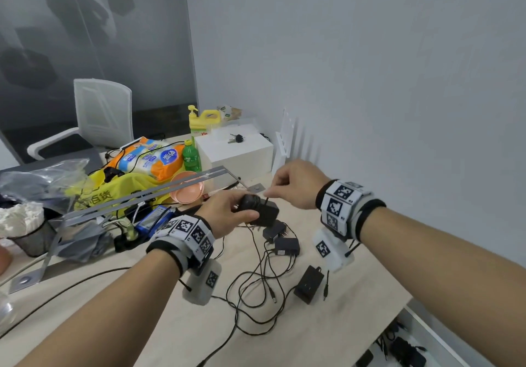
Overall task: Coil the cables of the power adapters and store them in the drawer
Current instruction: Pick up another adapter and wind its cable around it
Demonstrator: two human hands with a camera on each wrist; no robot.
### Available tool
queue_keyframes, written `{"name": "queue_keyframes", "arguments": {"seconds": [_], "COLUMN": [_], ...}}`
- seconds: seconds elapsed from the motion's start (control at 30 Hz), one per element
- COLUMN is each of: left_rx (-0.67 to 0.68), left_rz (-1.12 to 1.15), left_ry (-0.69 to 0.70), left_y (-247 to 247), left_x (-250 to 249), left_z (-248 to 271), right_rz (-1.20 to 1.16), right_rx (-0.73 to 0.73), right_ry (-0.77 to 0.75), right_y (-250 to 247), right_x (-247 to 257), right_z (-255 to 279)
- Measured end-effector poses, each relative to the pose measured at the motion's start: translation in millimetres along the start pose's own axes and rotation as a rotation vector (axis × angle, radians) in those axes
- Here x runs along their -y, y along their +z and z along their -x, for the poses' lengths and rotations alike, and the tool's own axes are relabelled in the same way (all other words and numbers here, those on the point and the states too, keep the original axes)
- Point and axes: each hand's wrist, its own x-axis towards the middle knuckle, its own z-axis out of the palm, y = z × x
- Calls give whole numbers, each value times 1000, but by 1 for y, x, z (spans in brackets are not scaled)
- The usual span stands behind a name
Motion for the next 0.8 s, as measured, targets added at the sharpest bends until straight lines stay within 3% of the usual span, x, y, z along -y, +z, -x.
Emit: {"name": "queue_keyframes", "arguments": {"seconds": [0.07, 0.17, 0.27, 0.33, 0.43, 0.63, 0.8], "left_rx": [100, 199, 254, 224, 47, -288, -424], "left_rz": [154, 678, 1008, 1161, 1273, 1167, 427], "left_ry": [26, -12, -17, -32, -97, -189, -151], "left_y": [-1, 1, 4, 6, 12, 19, 16], "left_x": [0, -5, -5, -6, -15, -17, -7], "left_z": [2, 5, 6, 7, 4, -8, -12], "right_rz": [-131, -370, -576, -707, -663, -397, -203], "right_rx": [4, -9, 51, 68, 73, 84, 53], "right_ry": [-8, 13, 118, 176, 216, 187, 115], "right_y": [-5, -1, 5, 10, 23, 44, 37], "right_x": [-3, -9, -17, -19, -19, -9, -3], "right_z": [-2, -1, 0, 2, 6, 13, 14]}}
